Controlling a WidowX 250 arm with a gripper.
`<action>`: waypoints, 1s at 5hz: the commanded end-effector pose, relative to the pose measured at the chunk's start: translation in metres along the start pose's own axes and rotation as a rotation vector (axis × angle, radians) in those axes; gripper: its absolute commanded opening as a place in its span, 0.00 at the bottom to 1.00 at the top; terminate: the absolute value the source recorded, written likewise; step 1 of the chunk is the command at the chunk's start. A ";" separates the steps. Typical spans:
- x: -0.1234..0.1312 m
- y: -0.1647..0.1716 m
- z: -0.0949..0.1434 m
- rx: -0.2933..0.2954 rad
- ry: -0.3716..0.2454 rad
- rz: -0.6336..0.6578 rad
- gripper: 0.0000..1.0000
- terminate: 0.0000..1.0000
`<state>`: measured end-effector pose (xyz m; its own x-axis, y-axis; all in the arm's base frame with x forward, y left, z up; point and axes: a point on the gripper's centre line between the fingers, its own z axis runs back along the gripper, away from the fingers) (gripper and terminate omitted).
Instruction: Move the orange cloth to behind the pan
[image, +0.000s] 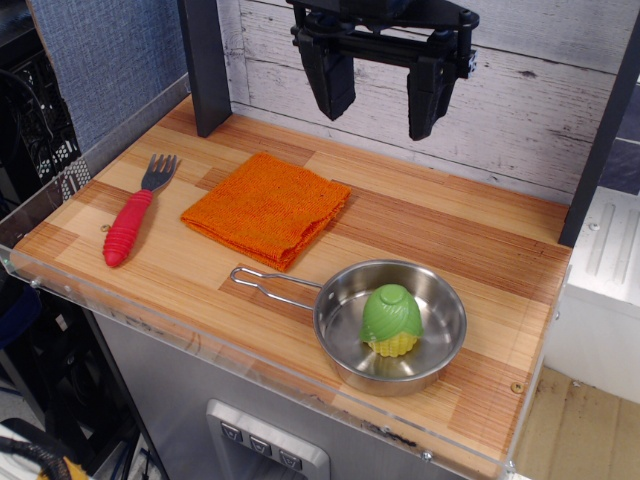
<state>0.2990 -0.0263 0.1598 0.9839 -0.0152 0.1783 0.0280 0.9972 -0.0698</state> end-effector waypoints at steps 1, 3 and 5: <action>0.000 0.000 0.000 0.000 0.000 0.000 1.00 0.00; 0.010 0.056 -0.007 0.023 -0.041 0.072 1.00 0.00; -0.003 0.107 -0.016 0.065 -0.060 0.045 1.00 0.00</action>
<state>0.3009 0.0780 0.1270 0.9776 0.0324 0.2080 -0.0280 0.9993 -0.0240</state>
